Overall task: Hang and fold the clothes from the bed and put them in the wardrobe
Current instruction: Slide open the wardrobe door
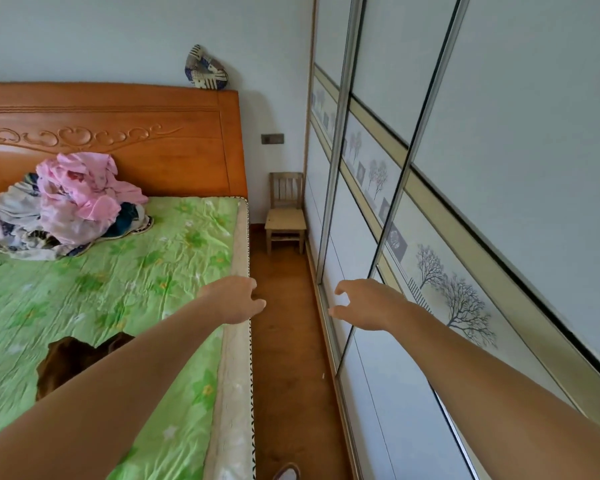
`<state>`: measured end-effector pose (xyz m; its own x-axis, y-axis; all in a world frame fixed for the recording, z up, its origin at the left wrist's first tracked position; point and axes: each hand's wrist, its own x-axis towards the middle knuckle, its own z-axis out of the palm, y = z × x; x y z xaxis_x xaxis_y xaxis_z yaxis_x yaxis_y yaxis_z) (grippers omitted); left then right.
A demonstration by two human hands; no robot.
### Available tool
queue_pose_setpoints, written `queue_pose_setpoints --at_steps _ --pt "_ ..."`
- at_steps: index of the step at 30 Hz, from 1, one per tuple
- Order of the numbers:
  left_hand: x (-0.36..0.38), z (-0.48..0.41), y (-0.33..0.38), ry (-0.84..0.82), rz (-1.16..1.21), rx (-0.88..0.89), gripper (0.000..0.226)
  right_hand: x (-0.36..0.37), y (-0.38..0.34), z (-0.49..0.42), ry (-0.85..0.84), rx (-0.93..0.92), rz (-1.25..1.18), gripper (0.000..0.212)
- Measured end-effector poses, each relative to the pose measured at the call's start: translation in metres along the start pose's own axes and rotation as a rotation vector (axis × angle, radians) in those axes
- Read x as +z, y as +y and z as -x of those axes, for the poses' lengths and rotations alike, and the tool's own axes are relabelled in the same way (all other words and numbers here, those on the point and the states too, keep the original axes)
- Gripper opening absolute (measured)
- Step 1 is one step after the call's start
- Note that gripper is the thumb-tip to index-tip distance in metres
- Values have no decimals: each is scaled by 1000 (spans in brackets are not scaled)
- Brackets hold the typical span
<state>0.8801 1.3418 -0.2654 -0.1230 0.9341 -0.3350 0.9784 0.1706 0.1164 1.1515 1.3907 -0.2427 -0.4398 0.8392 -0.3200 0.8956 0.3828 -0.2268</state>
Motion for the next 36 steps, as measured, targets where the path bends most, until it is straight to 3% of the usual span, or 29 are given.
queue_pose_setpoints --at_steps 10,16,24,36 --pt "-6 -143 58 -100 -160 348 73 16 53 -34 -15 291 -153 60" --pt "1 -175 112 -180 -264 573 70 40 70 -8 -3 508 -281 63" --pt "39 -127 194 -271 -425 852 71 87 72 93 48 789 -413 63" --pt "127 34 285 -353 -611 1277 68 184 23 286 244 1180 -539 66"
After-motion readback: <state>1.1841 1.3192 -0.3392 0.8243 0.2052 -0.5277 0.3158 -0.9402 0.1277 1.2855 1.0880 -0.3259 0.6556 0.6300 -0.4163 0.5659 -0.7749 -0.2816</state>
